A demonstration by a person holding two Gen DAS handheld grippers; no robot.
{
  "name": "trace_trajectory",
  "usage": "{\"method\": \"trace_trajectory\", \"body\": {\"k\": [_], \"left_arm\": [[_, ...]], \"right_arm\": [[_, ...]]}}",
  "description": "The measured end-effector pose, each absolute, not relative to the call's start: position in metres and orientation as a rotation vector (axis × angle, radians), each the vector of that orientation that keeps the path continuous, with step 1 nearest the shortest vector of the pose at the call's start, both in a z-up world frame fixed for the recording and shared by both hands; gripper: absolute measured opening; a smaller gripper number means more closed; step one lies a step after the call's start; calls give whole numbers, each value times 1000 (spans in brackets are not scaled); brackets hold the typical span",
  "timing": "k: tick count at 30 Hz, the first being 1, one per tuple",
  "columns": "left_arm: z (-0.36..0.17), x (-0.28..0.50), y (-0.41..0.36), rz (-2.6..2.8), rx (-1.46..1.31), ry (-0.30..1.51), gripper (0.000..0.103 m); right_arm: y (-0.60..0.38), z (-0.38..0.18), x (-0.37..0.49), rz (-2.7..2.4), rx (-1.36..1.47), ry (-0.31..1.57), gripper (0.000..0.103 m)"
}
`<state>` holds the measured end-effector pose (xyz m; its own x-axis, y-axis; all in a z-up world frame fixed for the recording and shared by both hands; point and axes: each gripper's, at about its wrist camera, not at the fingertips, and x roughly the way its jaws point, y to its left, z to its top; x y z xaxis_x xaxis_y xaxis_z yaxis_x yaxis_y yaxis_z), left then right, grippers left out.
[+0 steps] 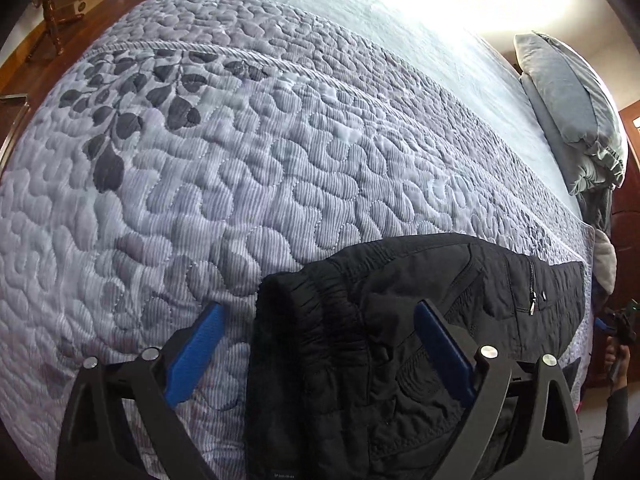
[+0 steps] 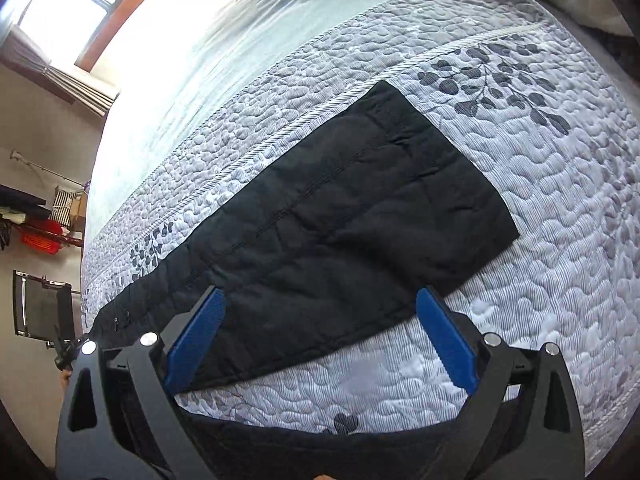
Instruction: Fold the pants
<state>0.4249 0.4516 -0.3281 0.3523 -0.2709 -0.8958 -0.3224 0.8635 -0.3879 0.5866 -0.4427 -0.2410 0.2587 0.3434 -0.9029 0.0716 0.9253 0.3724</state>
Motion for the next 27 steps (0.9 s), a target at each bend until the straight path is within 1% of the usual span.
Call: {"method": "trace_trajectory", "body": {"k": [1, 2, 3, 4, 5, 6, 7, 8, 9, 13, 19, 25, 27], "left_arm": [[-329, 425, 451, 29, -569, 1227, 89], [-330, 426, 452, 27, -573, 1229, 80], [-332, 427, 452, 22, -581, 1233, 63], [-333, 427, 452, 22, -588, 1239, 59], [-333, 428, 454, 29, -596, 1237, 53], [-334, 428, 457, 26, -615, 1237, 40], [-334, 427, 460, 22, -635, 1236, 38], [-333, 426, 462, 24, -647, 1228, 34], [-333, 425, 464, 38, -646, 1224, 21], [-335, 420, 469, 49, -653, 1217, 20], [-341, 416, 469, 53, -688, 1192, 19], [-343, 416, 471, 50, -698, 1200, 19], [-344, 418, 471, 52, -699, 1208, 21]], "right_arm": [[-442, -242, 595, 200, 363, 1310, 96], [-442, -243, 602, 206, 353, 1314, 96], [-443, -244, 611, 212, 341, 1315, 96], [-443, -244, 619, 222, 327, 1317, 96], [-444, -244, 627, 232, 311, 1319, 96], [-446, -244, 636, 236, 297, 1317, 96], [-448, -244, 645, 239, 286, 1315, 96], [-451, -245, 653, 244, 281, 1316, 96], [-456, -246, 661, 247, 275, 1318, 96], [-477, -254, 694, 212, 242, 1325, 96], [-493, -285, 732, 213, 218, 1363, 96], [-483, -316, 750, 294, 229, 1391, 96], [-476, -322, 754, 321, 210, 1397, 96]]}}
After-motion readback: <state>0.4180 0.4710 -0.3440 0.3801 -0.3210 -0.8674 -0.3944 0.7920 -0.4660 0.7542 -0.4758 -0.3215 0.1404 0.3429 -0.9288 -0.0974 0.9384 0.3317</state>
